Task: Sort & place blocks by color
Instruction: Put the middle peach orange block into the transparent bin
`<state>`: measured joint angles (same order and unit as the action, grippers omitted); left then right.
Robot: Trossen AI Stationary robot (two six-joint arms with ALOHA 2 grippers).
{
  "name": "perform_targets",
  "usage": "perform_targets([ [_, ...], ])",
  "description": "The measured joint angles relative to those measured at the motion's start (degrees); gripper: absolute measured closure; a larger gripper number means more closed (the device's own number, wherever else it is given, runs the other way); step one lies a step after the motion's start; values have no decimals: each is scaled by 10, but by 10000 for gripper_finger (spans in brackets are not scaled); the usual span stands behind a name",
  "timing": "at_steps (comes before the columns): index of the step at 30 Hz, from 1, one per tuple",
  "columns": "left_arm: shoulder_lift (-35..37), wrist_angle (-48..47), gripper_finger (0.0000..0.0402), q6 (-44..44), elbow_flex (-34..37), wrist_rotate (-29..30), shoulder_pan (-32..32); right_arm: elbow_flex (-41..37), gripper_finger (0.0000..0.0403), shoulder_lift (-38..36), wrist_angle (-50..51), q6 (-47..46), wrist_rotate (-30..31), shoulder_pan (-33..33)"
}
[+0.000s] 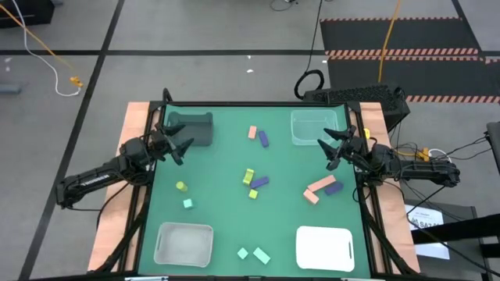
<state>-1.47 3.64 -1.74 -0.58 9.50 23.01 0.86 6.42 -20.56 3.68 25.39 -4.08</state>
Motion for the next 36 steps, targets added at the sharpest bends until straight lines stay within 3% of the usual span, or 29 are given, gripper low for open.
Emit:
perform_targets([
  [16, 0, 0, 55, 0, 0, 0, 0, 0, 168, 9, -4, -76, -17, 0],
  [28, 0, 0, 55, 0, 0, 0, 0, 3, 168, 76, -1, -75, -17, 0],
  [36, 0, 0, 55, 0, 0, 0, 0, 59, 168, 131, 44, -71, -17, 0],
])
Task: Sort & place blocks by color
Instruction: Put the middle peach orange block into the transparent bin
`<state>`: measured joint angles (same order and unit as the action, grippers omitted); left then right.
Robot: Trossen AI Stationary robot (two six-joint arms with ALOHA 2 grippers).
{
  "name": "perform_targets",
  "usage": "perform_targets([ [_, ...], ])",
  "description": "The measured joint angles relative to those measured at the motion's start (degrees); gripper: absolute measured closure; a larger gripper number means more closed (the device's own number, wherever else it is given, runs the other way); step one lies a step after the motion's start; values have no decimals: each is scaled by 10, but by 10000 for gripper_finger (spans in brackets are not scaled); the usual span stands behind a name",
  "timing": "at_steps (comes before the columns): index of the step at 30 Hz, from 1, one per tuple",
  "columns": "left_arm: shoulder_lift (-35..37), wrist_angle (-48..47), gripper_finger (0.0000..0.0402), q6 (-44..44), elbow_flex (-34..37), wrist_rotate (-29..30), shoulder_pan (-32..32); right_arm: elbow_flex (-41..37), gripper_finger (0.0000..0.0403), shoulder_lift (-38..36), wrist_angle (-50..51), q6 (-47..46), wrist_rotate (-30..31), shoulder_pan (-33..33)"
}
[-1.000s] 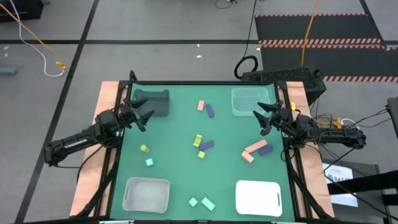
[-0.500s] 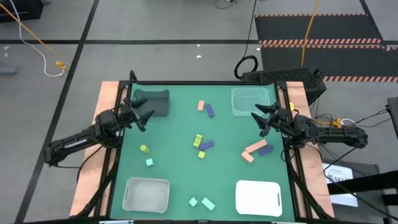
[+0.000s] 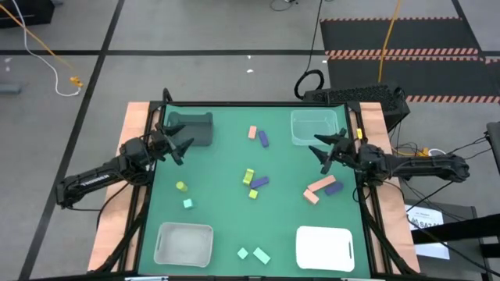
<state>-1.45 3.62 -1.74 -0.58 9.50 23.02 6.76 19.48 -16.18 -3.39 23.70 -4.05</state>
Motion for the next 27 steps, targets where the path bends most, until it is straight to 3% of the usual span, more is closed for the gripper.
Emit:
perform_targets([
  [19, 0, 0, 55, 0, 0, 0, 0, 162, 168, 185, 136, -72, -3, 0],
  [23, 0, 0, 55, 0, 0, 0, 0, 200, 168, 227, 196, -113, -23, -1],
  [27, 0, 0, 55, 0, 0, 0, 0, 234, 168, 265, 279, -184, -85, -5],
])
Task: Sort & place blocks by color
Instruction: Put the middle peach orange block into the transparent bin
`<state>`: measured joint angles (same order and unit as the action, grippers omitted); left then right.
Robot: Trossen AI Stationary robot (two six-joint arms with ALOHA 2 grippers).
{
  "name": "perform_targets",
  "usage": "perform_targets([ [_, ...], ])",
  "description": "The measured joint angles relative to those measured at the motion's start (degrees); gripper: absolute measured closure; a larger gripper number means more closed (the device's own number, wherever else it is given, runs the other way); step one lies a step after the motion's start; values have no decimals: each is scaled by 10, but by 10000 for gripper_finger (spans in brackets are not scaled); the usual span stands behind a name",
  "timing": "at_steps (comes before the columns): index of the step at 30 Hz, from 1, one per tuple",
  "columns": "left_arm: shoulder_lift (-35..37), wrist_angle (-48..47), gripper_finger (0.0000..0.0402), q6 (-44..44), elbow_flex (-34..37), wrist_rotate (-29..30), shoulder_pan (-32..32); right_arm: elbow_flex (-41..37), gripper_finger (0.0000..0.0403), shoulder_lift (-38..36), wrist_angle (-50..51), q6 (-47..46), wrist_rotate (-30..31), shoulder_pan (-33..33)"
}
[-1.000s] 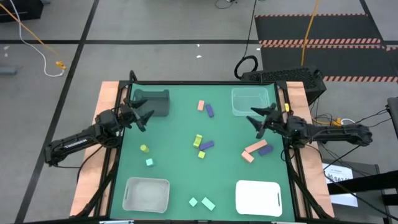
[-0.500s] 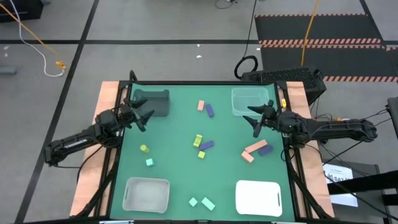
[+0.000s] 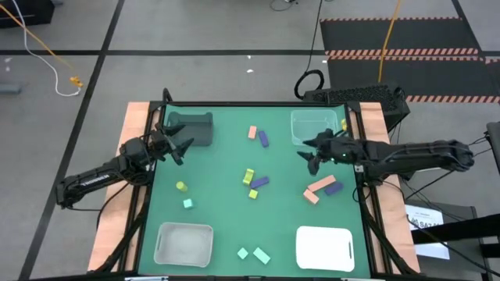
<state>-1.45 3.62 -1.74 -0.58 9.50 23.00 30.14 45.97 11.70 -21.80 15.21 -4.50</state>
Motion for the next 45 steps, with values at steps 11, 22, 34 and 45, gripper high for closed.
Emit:
perform_targets([
  [11, 0, 0, 55, 0, 0, 0, 0, 18, 168, 79, 166, -114, -267, -7],
  [22, 0, 0, 55, 0, 0, 0, 0, 67, 168, 147, 291, -5, -294, -7],
  [34, 0, 0, 55, 0, 0, 0, 0, 98, 168, 232, 370, 123, -227, 38],
  [45, 0, 0, 55, 0, 0, 0, 0, 98, 168, 294, 343, 106, -178, 94],
])
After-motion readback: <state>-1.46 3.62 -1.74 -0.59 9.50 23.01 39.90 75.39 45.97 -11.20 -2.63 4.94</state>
